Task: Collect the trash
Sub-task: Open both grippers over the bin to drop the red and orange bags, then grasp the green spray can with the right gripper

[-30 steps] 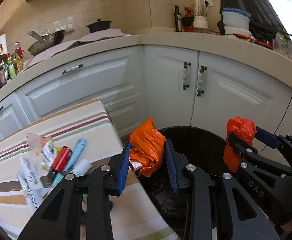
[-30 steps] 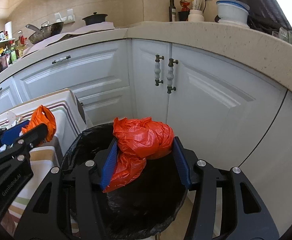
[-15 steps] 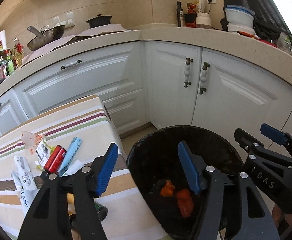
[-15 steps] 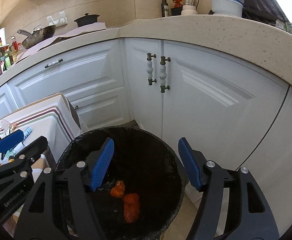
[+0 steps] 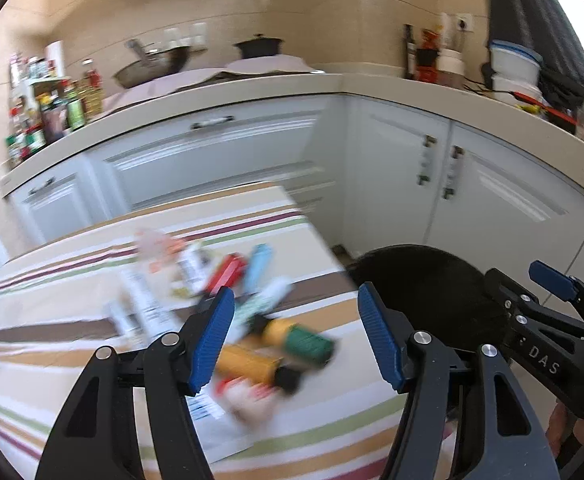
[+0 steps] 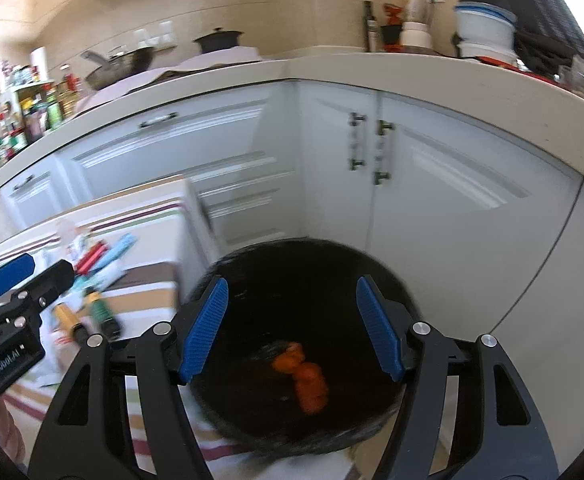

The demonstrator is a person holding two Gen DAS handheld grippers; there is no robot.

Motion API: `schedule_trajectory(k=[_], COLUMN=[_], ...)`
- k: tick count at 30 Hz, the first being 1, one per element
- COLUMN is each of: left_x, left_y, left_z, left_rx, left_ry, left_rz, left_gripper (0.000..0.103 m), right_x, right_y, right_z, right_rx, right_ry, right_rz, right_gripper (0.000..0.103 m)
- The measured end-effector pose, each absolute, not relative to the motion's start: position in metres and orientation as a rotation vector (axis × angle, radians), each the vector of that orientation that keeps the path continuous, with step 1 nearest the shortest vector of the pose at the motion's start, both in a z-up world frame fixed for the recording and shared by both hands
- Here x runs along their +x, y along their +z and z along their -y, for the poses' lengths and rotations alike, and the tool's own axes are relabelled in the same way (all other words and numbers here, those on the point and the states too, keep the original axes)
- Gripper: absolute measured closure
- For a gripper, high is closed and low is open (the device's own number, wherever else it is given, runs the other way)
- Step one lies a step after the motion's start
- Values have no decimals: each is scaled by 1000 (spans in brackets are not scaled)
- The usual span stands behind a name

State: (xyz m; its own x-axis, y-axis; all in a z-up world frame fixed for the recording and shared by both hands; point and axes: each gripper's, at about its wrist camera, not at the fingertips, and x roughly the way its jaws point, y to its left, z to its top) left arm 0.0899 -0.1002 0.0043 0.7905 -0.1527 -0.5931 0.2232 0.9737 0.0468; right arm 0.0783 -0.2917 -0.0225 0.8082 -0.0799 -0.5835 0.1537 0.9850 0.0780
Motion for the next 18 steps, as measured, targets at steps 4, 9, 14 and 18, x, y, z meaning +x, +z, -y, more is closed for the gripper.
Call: schedule_trajectory(k=[4,9,14,18], left_x=[77,66,59,55], left_y=[6,2,-5,-10], left_z=[63,23,-10,-33], left_rx=[107,81,57,29], left_ry=[-121,-36,35,82], left_rz=[-623,-639,-654,-662], left_gripper=[40,40,40,40], right_x=[72,66,67,71], right_y=[-21,-22,-24,-23], right_z=[261,225,200,185], right_rx=[100,69,34,13], right_ry=[-62,5,49,67], right_rz=[-625,-635,-650,-654], right_gripper=[38,38,38,38])
